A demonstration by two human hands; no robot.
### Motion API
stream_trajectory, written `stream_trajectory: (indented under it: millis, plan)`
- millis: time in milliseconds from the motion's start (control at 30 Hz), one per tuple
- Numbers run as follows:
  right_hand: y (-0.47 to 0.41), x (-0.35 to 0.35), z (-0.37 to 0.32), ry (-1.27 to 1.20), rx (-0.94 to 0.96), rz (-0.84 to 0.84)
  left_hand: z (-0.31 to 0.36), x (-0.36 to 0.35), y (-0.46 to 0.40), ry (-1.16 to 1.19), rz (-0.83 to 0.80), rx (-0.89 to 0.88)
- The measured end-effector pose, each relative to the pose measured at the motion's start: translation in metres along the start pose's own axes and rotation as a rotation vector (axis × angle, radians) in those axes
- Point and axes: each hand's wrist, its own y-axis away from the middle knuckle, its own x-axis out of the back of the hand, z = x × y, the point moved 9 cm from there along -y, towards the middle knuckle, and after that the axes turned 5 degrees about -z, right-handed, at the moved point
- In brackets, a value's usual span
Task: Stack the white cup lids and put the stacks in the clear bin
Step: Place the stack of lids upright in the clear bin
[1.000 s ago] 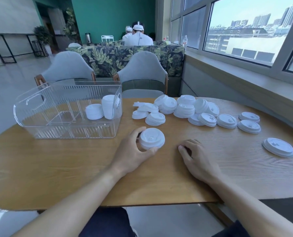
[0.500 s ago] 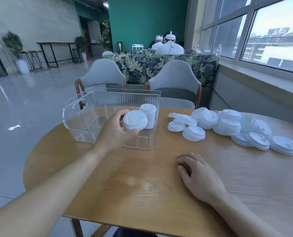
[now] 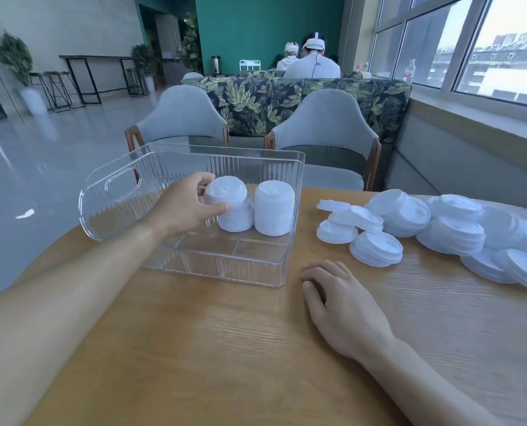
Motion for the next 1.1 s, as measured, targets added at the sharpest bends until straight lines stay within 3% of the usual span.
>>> stream_trajectory:
  millis: [367, 1100]
  plan:
    - [-0.008, -0.003, 0.001, -0.039, 0.022, 0.031, -0.028, -0.036, -0.042, 0.085, -0.234, 0.056]
    - [-0.007, -0.002, -0.001, -0.042, 0.021, 0.045, -0.024, -0.037, -0.055, -0.117, -0.253, 0.090]
